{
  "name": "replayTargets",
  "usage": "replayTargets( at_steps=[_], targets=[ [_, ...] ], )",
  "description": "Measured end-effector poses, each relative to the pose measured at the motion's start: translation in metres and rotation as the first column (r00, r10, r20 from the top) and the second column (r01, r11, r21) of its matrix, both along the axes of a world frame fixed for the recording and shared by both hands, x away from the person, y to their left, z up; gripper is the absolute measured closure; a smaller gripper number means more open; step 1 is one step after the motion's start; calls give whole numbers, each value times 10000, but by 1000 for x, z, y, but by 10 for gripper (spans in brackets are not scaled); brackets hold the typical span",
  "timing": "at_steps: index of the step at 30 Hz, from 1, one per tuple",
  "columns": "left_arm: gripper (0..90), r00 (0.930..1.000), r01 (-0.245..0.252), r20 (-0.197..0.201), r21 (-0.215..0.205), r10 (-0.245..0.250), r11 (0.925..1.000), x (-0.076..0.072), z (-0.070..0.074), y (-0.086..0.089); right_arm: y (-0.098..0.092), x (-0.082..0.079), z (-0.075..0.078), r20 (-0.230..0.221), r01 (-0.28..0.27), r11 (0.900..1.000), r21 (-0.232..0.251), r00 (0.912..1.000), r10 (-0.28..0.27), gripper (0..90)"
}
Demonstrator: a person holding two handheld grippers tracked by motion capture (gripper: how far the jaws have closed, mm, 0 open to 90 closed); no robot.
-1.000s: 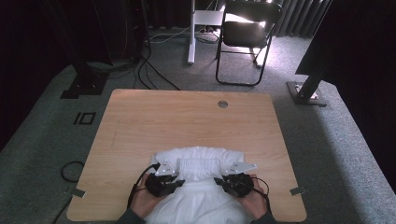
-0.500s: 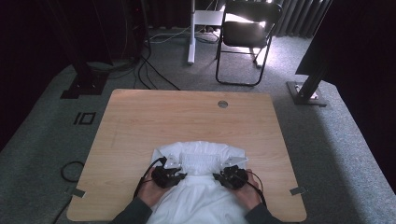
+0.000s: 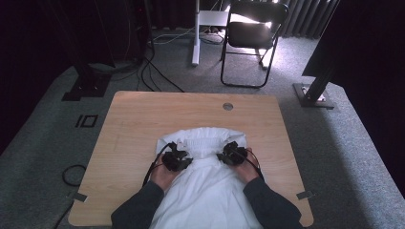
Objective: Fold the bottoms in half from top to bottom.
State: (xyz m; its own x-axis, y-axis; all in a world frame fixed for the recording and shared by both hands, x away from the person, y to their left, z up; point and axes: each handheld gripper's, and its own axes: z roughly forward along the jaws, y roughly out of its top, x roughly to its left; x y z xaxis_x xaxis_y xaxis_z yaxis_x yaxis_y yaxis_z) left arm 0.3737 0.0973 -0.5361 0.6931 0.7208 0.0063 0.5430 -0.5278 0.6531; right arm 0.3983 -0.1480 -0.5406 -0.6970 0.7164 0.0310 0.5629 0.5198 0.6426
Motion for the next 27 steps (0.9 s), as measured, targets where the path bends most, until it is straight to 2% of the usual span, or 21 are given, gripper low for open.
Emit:
replayTargets(
  at_steps=[2, 6, 9, 11, 12, 13, 18, 20, 21, 22, 23, 25, 27],
  targets=[
    [762, 9999, -143, 56, 25, 142, 9999, 9, 0, -2, 1, 12, 0, 56, 60, 10000, -26, 10000, -60, 803],
    [762, 9993, -309, 216, 1, 309, 9995, 36, 0, 0, 5, 37, 2, 24, 516, 9987, -45, 9987, -515, 803],
    [762, 9981, -419, 466, 323, 403, 9986, 57, 1, 1, 11, 52, 3, 71, 869, 9961, -125, 9962, -868, 801],
    [762, 9974, -562, 482, 503, 538, 9972, 71, 3, 2, 15, 61, 2, 131, 1076, 9942, -73, 9941, -1075, 797],
    [762, 9974, -562, 482, 503, 538, 9972, 71, 3, 2, 15, 61, 2, 131, 1076, 9942, -73, 9941, -1075, 797],
    [762, 9966, -680, 524, 758, 641, 9948, 84, 4, 1, 18, 71, 3, 166, 1238, 9922, -117, 9922, -1236, 794],
    [763, 9940, -1024, 495, 1092, 975, 9887, 104, 8, -3, 24, 91, 4, 109, 1669, 9860, -22, 9859, -1669, 791],
    [778, 9941, -1077, 245, 883, 1059, 9903, 107, 10, 0, 24, 96, 3, 229, 1585, 9873, 103, 9871, -1587, 799],
    [797, 9941, -1077, 245, 883, 1059, 9903, 107, 10, 0, 24, 96, 3, 229, 1585, 9873, 103, 9871, -1587, 799],
    [811, 9933, -1144, 227, 464, 1134, 9924, 103, 15, 6, 20, 95, 6, -69, 1646, 9844, 620, 9864, -1645, 812],
    [818, 9934, -1108, 333, 208, 1101, 9936, 99, 19, 9, 17, 92, 10, -105, 1692, 9804, 1013, 9856, -1690, 814],
    [824, 9937, -981, 506, -347, 998, 9946, 90, 27, 16, 11, 81, 21, 254, 1358, 9829, 1242, 9898, -1400, 815],
    [826, 9927, -763, 868, -877, 839, 9932, 77, 41, 21, 7, 68, 36, 688, 967, 9843, 1475, 9918, -1077, 816]
  ],
)
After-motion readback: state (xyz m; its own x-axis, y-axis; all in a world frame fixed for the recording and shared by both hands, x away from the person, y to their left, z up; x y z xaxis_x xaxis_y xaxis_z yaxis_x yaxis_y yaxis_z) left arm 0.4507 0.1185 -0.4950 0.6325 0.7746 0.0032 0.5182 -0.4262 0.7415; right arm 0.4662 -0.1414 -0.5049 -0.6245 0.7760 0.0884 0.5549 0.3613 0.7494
